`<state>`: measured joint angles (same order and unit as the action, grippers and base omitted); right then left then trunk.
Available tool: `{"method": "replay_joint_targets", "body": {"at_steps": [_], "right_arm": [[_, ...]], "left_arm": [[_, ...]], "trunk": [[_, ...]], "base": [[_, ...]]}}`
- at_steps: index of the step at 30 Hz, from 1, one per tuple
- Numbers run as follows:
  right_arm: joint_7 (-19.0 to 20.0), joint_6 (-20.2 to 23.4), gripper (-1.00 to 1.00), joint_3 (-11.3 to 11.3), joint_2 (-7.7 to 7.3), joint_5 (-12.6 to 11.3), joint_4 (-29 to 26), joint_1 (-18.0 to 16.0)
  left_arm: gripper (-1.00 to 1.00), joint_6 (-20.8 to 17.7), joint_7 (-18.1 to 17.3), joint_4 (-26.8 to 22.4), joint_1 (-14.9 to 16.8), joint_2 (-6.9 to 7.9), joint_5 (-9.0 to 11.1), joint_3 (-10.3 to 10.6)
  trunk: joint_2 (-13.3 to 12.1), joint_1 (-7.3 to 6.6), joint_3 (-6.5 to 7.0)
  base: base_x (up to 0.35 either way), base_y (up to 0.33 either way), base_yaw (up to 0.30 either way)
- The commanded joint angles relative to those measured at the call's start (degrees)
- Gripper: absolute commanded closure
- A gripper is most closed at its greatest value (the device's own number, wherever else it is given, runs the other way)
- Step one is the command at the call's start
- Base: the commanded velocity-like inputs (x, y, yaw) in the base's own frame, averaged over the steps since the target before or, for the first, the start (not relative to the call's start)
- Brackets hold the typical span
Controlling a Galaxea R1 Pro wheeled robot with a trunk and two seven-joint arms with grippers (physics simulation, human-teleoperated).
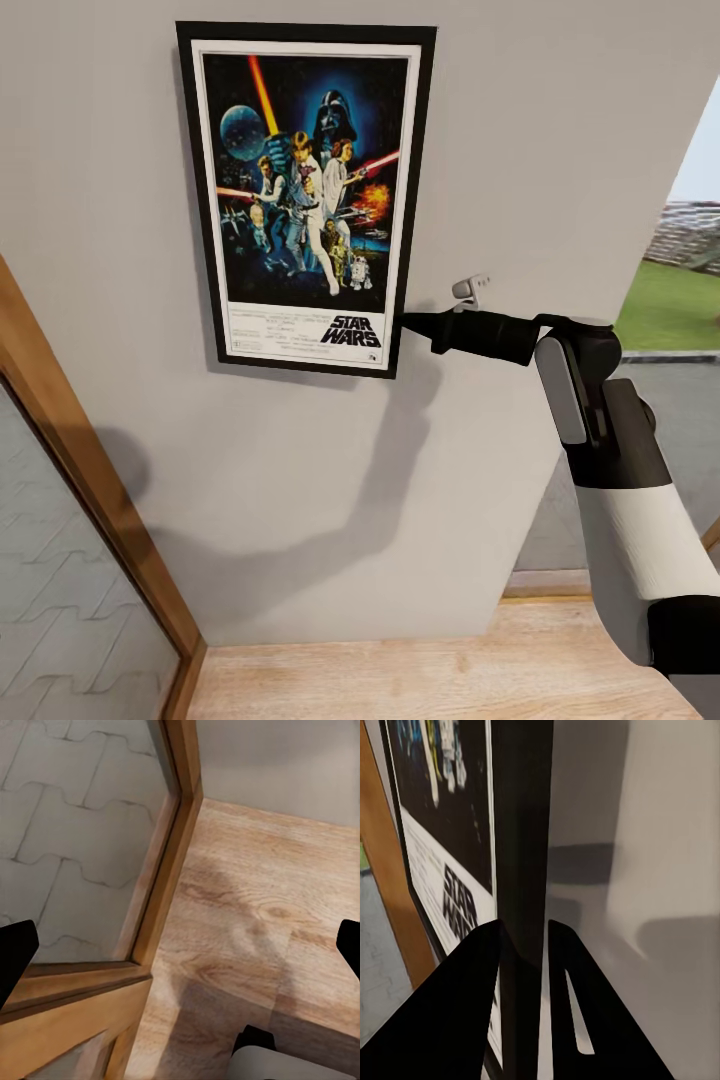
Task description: Pick up the poster from the kitchen countertop and hang it on one of the wall nails in the kitchen.
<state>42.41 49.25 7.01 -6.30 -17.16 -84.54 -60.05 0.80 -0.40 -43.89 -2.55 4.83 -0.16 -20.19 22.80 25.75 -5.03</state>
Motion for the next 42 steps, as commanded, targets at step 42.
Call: {"method": "replay_joint_targets", "body": {"at_steps": [42], "right_arm": [[4.4, -4.5, 1.00, 6.6, -13.07, -15.0, -3.6, -0.1]], "left_arm": [[-1.00, 0.1, 0.0, -0.4, 0.0, -1.01, -0.2, 0.1]], "trunk": [[0.1, 0.04, -0.11]], "base": [[0.000, 0.000, 0.000]]}}
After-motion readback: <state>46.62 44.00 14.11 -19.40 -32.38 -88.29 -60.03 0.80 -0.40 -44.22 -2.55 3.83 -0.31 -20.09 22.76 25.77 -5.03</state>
